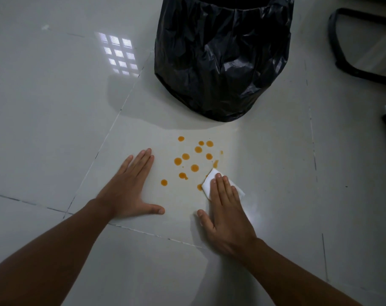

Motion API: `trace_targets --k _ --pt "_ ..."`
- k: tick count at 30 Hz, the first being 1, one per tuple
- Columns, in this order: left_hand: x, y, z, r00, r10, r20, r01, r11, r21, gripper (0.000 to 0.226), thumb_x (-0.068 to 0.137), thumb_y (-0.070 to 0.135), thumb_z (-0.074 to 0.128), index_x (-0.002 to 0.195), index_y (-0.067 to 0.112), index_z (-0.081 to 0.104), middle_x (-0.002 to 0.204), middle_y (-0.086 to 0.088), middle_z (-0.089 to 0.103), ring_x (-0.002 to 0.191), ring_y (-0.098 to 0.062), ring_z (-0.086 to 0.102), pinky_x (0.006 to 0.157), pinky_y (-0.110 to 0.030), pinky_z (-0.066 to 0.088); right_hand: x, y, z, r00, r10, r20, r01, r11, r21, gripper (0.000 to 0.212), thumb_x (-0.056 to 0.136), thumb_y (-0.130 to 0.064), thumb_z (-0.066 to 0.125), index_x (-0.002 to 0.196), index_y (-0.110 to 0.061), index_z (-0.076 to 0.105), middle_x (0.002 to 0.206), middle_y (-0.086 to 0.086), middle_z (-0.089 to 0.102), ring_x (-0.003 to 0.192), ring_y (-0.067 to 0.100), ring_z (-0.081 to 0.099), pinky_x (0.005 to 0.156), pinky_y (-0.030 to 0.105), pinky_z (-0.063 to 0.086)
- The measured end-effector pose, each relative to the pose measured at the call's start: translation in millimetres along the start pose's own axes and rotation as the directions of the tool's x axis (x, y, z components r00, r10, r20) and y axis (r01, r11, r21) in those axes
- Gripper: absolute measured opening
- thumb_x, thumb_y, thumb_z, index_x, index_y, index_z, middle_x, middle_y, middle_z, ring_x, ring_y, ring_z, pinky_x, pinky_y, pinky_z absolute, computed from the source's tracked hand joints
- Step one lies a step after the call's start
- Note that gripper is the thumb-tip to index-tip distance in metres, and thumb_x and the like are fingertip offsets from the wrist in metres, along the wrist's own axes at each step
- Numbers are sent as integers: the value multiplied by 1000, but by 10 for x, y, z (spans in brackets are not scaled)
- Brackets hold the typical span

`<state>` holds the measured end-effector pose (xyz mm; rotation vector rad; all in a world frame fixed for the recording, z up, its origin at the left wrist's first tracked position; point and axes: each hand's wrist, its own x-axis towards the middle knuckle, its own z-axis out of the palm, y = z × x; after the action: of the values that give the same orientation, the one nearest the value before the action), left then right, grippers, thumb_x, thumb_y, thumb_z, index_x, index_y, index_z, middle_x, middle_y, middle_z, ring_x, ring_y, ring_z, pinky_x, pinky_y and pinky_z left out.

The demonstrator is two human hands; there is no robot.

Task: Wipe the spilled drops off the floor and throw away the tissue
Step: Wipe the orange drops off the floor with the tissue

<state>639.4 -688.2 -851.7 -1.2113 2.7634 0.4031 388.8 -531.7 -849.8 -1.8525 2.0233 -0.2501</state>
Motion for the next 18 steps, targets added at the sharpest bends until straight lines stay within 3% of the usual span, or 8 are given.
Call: trace_targets --k 4,11,18 --pt "-17 -9 -8 1000 2 -13 -1 1000 16 146 58 103 37 158 3 0 168 -9 -10 155 -17 -14 126 -43 0 23 -104 14 995 -86 45 86 996 -5 81 97 -61 26 157 -17 -5 165 -1 -13 149 9 -22 120 30 -10" --pt "-15 0 -12 1000 3 -9 -3 1000 8 146 58 103 38 158 3 0 169 -9 -9 156 -18 -12 127 -44 1 108 -135 -59 959 -233 161 241 970 -32 82 97 -61 26 157 -17 -9 164 -1 -18 149 12 -23 124 38 -4" --pt "-20 4 -27 1000 4 -10 -4 1000 -1 147 58 102 39 158 2 0 168 -9 -9 155 -17 -13 127 -43 -1 373 -229 -63 934 -301 193 315 948 -43 85 97 -63 26 157 -14 -8 165 1 -16 149 11 -22 122 34 -8"
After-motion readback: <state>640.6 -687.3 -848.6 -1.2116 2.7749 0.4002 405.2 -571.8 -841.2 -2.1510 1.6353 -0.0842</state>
